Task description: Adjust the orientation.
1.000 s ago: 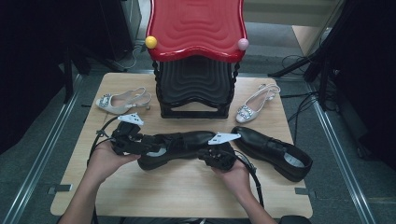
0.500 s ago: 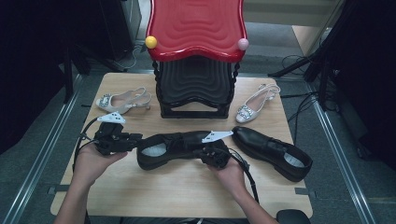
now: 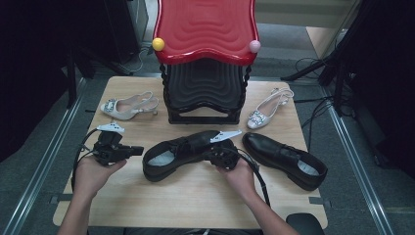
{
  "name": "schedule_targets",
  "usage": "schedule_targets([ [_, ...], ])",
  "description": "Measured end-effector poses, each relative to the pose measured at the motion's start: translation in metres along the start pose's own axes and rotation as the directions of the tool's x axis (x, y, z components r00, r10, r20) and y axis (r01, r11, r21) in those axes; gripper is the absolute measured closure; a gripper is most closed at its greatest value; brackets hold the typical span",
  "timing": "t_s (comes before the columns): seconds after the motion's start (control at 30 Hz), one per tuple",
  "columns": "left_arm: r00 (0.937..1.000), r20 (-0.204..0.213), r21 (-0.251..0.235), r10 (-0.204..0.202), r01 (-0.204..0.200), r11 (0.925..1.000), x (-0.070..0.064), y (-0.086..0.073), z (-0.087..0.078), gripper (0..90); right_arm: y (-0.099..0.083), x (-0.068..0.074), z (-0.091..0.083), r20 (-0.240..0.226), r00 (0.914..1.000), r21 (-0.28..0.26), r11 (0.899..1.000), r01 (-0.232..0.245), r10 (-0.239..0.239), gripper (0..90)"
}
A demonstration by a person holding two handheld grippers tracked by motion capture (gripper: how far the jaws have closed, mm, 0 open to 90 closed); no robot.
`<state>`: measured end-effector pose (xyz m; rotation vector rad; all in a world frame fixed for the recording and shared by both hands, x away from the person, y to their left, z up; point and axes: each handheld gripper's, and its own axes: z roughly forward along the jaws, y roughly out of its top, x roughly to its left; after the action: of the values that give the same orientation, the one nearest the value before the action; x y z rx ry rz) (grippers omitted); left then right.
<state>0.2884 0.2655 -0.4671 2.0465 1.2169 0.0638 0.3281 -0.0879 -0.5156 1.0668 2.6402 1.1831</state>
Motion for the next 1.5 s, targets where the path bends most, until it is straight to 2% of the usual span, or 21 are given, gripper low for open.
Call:
schedule_targets([
  [0.13, 0.9995, 0.027, -0.004, -0.014, 0.014, 0.9999, 0.003, -0.002, 0.008, 90.0, 0.003, -0.002, 0.003, 0.001, 1.0, -0.005, 1.0, -0.001, 0.001, 90.0],
  [0.3, 0.9999, 0.008, 0.006, -0.012, 0.012, 0.9999, 0.007, -0.001, 0.019, 90.0, 0.006, -0.004, 0.007, -0.004, 0.9999, -0.015, 1.0, -0.012, 0.012, 90.0],
  [0.43, 0.9998, 0.014, 0.03, -0.01, 0.01, 0.9995, 0.008, -0.002, 0.027, 90.0, 0.006, -0.003, 0.004, -0.006, 0.9999, -0.02, 1.0, -0.013, 0.012, 90.0],
  [0.53, 1.0, 0.004, 0.053, 0.006, -0.006, 0.9986, 0.006, -0.002, 0.031, 90.0, 0.006, -0.002, 0.001, -0.016, 0.9998, -0.026, 1.0, -0.014, 0.014, 90.0],
  [0.6, 0.9995, 0.031, 0.06, 0.007, -0.009, 0.9982, 0.003, -0.003, 0.031, 90.0, 0.006, 0.001, 0.0, -0.023, 0.9997, -0.023, 1.0, -0.012, 0.011, 90.0],
  [0.77, 0.9979, 0.057, 0.08, 0.032, -0.037, 0.9961, -0.005, -0.003, 0.033, 90.0, 0.007, 0.005, 0.001, -0.038, 0.9993, -0.022, 1.0, 0.005, -0.006, 90.0],
  [0.8, 0.9961, 0.079, 0.076, 0.04, -0.046, 0.996, -0.009, -0.003, 0.035, 90.0, 0.006, 0.006, 0.0, -0.042, 0.9991, -0.02, 1.0, 0.005, -0.006, 90.0],
  [0.9, 0.9941, 0.094, 0.077, 0.053, -0.061, 0.9951, -0.014, -0.002, 0.038, 90.0, 0.006, 0.007, 0.0, -0.045, 0.999, -0.018, 1.0, 0.005, -0.006, 90.0],
  [1.13, 0.9899, 0.12, 0.091, 0.075, -0.086, 0.9921, -0.025, 0.0, 0.045, 90.0, 0.006, 0.008, -0.001, -0.05, 0.9987, -0.012, 1.0, 0.009, -0.01, 90.0],
  [1.5, 0.9834, 0.158, 0.098, 0.09, -0.106, 0.9895, -0.035, -0.001, 0.046, 90.0, 0.006, 0.007, -0.002, -0.053, 0.9986, -0.007, 1.0, 0.006, -0.006, 90.0],
])
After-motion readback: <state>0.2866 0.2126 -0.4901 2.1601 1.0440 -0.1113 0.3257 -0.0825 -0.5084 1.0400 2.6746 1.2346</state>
